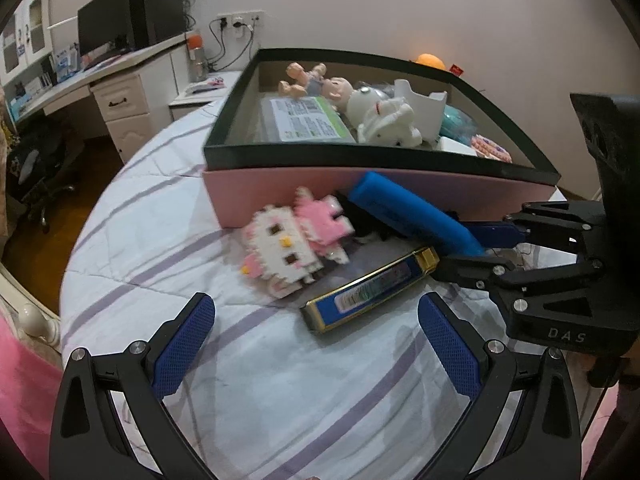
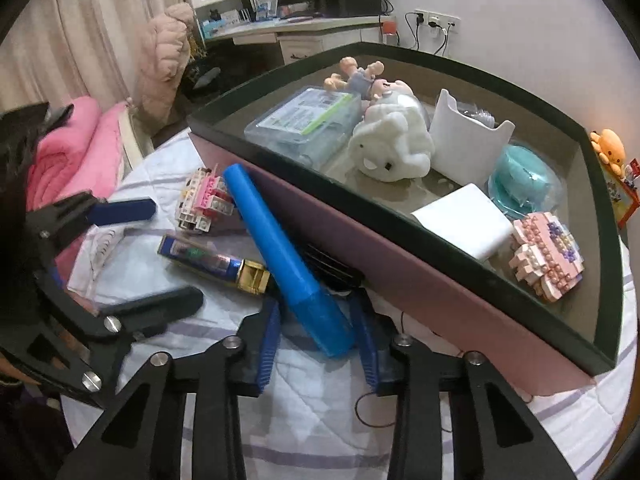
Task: Organize rigid objects
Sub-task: 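Grasp the blue brush case with the right tool while the left tool grasps the harmonica box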
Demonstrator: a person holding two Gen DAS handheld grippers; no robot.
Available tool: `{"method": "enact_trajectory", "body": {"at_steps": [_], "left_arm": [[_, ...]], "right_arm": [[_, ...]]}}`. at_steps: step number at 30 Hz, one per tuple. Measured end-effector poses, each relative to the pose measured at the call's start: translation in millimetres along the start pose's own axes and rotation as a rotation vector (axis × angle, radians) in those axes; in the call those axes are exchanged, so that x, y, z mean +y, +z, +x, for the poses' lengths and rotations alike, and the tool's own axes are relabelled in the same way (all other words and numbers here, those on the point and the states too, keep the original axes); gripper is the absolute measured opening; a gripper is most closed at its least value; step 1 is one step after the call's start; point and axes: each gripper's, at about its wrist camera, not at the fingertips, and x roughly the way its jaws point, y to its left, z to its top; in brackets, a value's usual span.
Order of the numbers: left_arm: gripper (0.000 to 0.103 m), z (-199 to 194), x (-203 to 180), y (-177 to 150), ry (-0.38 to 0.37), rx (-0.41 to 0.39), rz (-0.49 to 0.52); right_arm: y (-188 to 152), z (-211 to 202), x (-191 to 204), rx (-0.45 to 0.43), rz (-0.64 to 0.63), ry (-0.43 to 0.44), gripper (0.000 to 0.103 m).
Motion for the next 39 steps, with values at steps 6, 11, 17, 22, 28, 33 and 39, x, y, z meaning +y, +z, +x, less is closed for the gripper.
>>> {"method": "enact_trajectory", "body": {"at_steps": [6, 11, 17, 22, 28, 33, 39], "left_arm": [[0.076, 9, -11, 0, -0.004, 0.020, 0.043], [0.056, 9, -15, 3, -0.005, 0.019, 0.069], [0.041, 5, -18, 1, -0.017, 0.020, 0.085], [0.042, 3, -19, 0, -0.017, 0.024, 0.084], [0.053, 9, -26, 2, -0.016, 0.014, 0.097], [0.038, 8, -25, 3, -0.050, 0.021, 0.093], [0.026, -1, -28, -7, -0.093, 0.030, 0.119]], "right_arm": [[-10, -5, 2, -0.029, 0.020, -0.006, 0.029], [-22, -12, 2, -0.041, 0.062, -0.018, 0.028], [-32, -24, -3, -0.044, 0.100, -0.041, 0.028], [-35, -25, -8, -0.052, 0.114, -0.044, 0.027], [-26, -16, -5, -0.038, 0.077, -0.049, 0.028], [-14, -5, -3, -0.032, 0.068, -0.035, 0.028], [-16, -5, 17, -0.010, 0.023, -0.014, 0.021]]}}
